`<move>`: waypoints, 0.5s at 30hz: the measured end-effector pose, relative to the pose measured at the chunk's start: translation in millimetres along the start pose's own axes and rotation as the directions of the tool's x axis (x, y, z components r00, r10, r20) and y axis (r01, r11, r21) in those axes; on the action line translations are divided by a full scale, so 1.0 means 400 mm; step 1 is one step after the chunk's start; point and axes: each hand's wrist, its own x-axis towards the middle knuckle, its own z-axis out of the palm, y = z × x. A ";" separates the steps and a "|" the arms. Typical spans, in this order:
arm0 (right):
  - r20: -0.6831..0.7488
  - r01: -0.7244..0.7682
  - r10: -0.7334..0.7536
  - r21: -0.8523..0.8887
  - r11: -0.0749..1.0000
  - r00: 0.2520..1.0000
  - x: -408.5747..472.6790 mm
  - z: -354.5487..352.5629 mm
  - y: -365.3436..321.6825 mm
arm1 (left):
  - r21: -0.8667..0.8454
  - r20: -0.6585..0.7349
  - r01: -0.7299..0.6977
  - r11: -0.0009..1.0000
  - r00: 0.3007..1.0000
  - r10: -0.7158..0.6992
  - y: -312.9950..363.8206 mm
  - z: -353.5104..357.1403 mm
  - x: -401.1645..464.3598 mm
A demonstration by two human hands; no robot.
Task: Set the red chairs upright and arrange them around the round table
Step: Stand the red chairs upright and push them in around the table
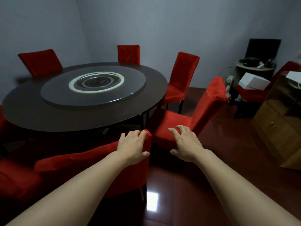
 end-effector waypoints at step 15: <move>0.012 -0.150 0.151 -0.016 0.989 0.989 0.254 -0.085 0.541 | -0.034 0.033 -0.155 0.987 0.987 0.156 0.346 0.026 0.598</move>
